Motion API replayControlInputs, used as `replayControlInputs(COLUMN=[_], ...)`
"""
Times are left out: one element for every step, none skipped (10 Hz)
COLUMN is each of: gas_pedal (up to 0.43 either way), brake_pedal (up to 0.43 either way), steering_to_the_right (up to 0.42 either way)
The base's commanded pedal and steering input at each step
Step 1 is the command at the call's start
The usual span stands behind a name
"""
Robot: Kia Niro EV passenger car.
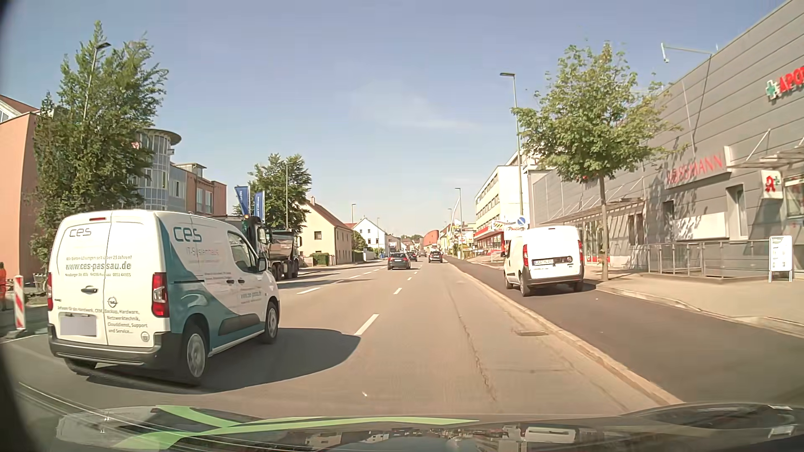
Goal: Follow the waypoints while adhering to traffic rules and regulations
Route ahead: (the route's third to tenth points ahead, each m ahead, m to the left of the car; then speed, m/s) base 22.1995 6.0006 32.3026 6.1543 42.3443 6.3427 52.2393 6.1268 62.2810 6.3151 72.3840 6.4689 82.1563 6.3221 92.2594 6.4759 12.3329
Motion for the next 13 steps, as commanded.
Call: replayControlInputs(gas_pedal=[0.047, 0.028, 0.008, 0.008, 0.008, 0.008, 0.008, 0.008, 0.008, 0.008, 0.008, 0.008, 0.008], brake_pedal=[0.0, 0.0, 0.0, 0.0, 0.0, 0.0, 0.0, 0.0, 0.0, 0.0, 0.0, 0.0, 0.0], steering_to_the_right=[-0.004, -0.004, -0.004, -0.004, -0.003, -0.003, -0.003, -0.003, -0.003, -0.003, -0.003, -0.003, -0.002])
